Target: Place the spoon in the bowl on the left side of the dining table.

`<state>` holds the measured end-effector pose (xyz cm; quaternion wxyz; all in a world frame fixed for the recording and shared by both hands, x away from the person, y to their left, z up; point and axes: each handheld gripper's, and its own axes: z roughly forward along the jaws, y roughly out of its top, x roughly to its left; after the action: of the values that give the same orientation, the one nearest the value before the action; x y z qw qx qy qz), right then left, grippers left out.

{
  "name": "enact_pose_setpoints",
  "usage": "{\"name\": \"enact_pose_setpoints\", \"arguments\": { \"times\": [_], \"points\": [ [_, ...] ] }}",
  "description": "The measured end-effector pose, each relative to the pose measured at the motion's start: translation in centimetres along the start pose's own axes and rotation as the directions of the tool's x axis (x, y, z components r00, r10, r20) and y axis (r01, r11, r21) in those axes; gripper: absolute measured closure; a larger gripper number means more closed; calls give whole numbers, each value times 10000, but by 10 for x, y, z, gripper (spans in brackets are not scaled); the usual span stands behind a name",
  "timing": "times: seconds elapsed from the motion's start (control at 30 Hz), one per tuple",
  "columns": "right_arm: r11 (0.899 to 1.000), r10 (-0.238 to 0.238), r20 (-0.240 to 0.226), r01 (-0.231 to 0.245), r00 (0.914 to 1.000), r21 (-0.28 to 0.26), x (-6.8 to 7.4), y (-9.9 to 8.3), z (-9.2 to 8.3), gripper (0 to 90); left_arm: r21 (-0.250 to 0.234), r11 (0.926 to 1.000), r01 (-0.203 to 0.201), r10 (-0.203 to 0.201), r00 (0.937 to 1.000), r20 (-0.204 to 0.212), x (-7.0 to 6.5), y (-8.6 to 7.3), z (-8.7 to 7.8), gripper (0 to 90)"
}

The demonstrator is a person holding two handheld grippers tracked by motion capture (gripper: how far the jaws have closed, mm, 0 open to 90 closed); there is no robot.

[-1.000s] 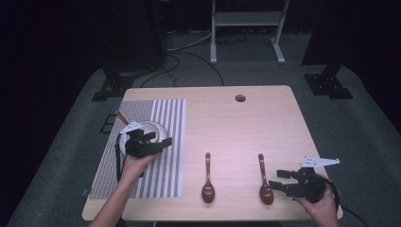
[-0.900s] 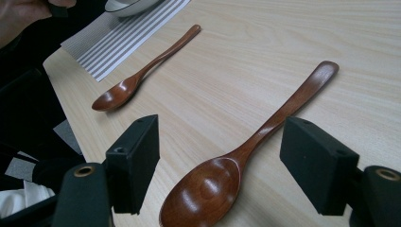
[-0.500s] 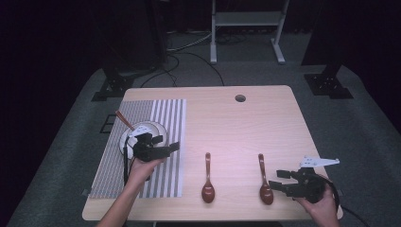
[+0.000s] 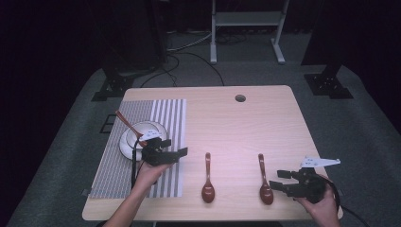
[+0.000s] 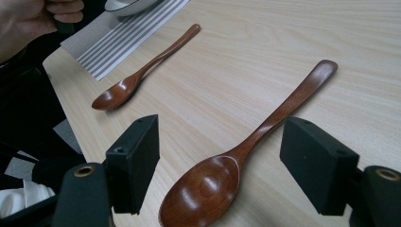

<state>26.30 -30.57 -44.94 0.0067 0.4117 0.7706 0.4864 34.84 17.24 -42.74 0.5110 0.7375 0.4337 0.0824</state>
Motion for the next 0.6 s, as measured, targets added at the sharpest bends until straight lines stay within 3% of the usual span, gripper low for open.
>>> {"name": "enact_pose_setpoints", "arguments": {
  "times": [0.6],
  "points": [
    [10000,6,-5,-6,10000,4,0,0,-1,280,300,9989,-363,353,9988,349,-18,-9,5,89]
  ]
}}
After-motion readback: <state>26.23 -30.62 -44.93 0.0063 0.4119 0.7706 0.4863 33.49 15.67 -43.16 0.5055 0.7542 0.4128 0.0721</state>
